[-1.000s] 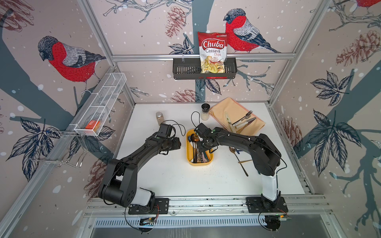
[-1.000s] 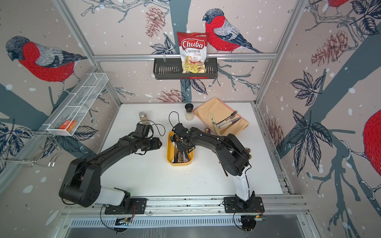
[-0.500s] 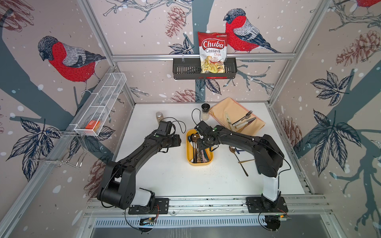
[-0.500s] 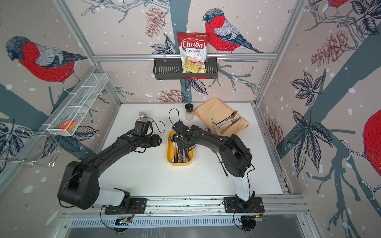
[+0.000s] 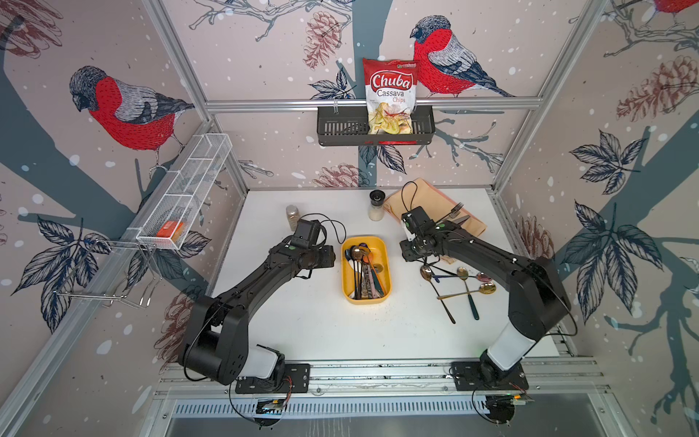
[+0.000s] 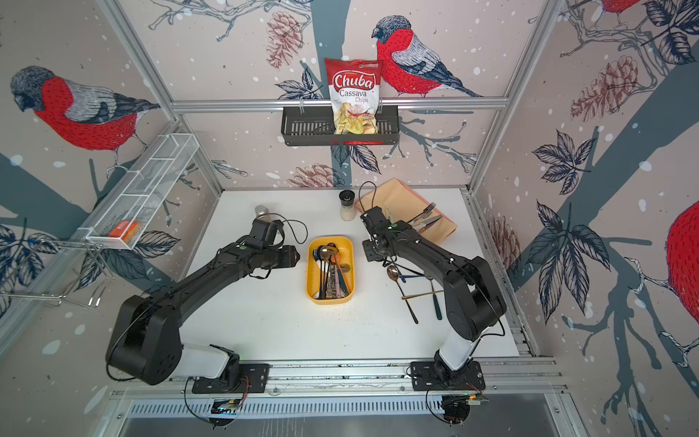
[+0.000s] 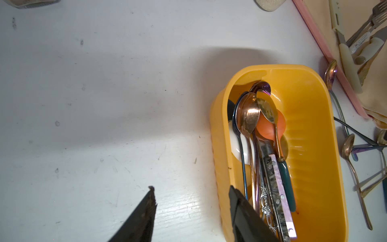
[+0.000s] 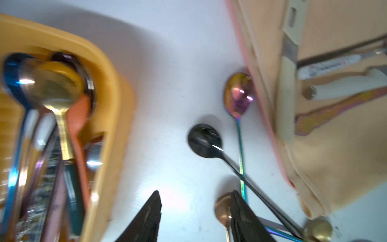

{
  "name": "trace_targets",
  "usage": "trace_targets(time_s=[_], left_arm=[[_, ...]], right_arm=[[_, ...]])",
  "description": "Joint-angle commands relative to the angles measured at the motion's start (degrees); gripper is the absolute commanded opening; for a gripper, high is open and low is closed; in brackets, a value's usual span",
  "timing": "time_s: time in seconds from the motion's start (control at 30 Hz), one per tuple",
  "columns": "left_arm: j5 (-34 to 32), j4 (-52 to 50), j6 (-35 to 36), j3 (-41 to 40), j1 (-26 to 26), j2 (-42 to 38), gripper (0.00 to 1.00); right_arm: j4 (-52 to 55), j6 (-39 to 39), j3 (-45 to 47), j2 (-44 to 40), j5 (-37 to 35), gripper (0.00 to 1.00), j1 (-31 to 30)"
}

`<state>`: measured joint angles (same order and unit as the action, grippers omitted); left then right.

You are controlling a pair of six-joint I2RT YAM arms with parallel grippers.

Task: Put the spoon into the storage box
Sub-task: Place the spoon in the storage box, then pick up the spoon from the center of the board.

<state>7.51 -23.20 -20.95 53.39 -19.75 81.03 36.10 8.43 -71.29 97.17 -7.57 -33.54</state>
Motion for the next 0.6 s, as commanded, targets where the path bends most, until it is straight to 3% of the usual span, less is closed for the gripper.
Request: trace_targets(time_s=[0.0,0.23,0.57], left_arm=[[-0.4,-0.5,0.5,0.5,-0.3,0.1,0.58],[-1.0,-1.2,0.4,0.6,-0.3,-0.2,0.58],[-1.6,-1.7,0.3,0.6,-0.3,-0.1,0.58]], right_arm=[[-0.3,-4.7,2.6,-0.4,-0.1,0.54,3.4],[-2.9,-6.3,2.0,1.9,2.6,0.52,9.9],[-5.2,-8.0,-1.4,8.5,5.1,0.45,10.6]])
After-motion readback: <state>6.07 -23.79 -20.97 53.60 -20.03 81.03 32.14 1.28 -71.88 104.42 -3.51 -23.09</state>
